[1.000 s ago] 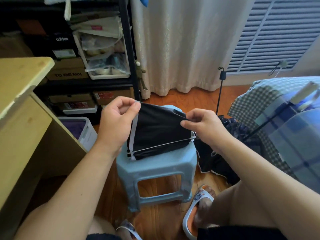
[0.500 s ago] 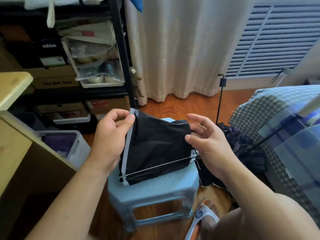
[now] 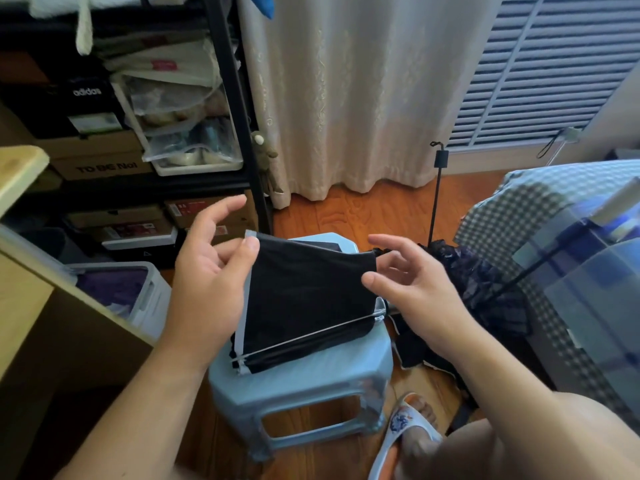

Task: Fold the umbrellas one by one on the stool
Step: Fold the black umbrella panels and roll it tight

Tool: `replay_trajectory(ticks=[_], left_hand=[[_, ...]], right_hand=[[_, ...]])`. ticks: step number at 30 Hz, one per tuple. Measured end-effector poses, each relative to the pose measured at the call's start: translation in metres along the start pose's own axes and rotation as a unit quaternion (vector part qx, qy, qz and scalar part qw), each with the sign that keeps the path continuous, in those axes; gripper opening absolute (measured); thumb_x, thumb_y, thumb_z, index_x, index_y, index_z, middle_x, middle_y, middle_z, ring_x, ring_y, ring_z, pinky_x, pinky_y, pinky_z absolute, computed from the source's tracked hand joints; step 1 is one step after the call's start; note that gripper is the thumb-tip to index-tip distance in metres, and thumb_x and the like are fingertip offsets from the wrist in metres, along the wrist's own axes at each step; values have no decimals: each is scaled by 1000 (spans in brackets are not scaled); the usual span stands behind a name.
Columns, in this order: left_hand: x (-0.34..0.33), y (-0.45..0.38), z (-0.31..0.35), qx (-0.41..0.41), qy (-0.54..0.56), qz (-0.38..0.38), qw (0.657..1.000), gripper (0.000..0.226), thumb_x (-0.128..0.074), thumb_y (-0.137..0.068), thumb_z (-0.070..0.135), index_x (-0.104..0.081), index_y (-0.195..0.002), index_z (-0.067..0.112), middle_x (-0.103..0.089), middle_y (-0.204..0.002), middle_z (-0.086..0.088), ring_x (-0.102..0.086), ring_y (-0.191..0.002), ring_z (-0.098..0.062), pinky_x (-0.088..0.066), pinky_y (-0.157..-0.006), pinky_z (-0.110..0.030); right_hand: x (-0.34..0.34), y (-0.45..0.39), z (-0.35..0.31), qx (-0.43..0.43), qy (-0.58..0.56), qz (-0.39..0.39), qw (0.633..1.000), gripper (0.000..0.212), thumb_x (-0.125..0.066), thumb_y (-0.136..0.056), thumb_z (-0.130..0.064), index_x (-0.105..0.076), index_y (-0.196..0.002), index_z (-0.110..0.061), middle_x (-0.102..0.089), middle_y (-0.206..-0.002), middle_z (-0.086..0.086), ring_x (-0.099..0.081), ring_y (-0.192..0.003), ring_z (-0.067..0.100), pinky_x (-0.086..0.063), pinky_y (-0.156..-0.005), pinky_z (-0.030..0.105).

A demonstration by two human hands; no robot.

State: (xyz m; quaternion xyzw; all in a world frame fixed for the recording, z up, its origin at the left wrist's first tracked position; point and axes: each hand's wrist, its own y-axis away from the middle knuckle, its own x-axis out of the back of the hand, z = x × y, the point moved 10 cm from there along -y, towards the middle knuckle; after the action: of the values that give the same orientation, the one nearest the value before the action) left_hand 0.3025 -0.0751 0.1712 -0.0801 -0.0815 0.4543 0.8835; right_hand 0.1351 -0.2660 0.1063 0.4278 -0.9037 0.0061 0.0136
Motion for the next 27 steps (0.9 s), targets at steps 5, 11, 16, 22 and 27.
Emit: replay_trajectory(ticks=[5,11,16,22,27], left_hand=[[-3,11,23,-114,-169,-13,979,27,-56,-103,11,-68,-122,27,-74,-93,10,-70,-87,-15,-59,-77,-32],[1,17,37,-180,-271,-51,944,29,-63,-94,25,-69,-122,22,-69,-112,18,-65,-109,7,-51,-88,-8],[3,23,42,-210,-296,-65,930,25,-63,-92,27,-73,-112,15,-67,-106,21,-64,-101,12,-46,-85,-4],[8,21,47,-228,-296,-9,927,10,-68,-92,19,-75,-100,16,-63,-89,6,-60,-89,-2,-42,-80,-8],[6,-15,11,-80,-180,-13,980,6,-69,-96,15,-70,-93,20,-69,-100,10,-66,-98,-7,-55,-86,-24]], right_hand=[[4,5,-14,73,-7,51,996,37,-73,-89,3,-73,-118,-20,-70,-94,20,-73,-93,35,-61,-89,49],[7,3,-15,90,58,51,993,37,-78,-87,0,-75,-113,-26,-67,-91,-6,-69,-92,18,-60,-91,47],[-7,-6,-18,98,128,-47,986,28,-81,-85,-9,-76,-107,-26,-62,-120,-4,-62,-119,15,-52,-105,43],[6,-5,-20,82,29,8,996,10,-74,-87,7,-75,-89,-3,-75,-93,20,-72,-86,27,-59,-90,55],[10,-10,-14,79,46,36,995,10,-72,-93,-3,-75,-88,-11,-75,-85,17,-67,-79,46,-55,-79,62]])
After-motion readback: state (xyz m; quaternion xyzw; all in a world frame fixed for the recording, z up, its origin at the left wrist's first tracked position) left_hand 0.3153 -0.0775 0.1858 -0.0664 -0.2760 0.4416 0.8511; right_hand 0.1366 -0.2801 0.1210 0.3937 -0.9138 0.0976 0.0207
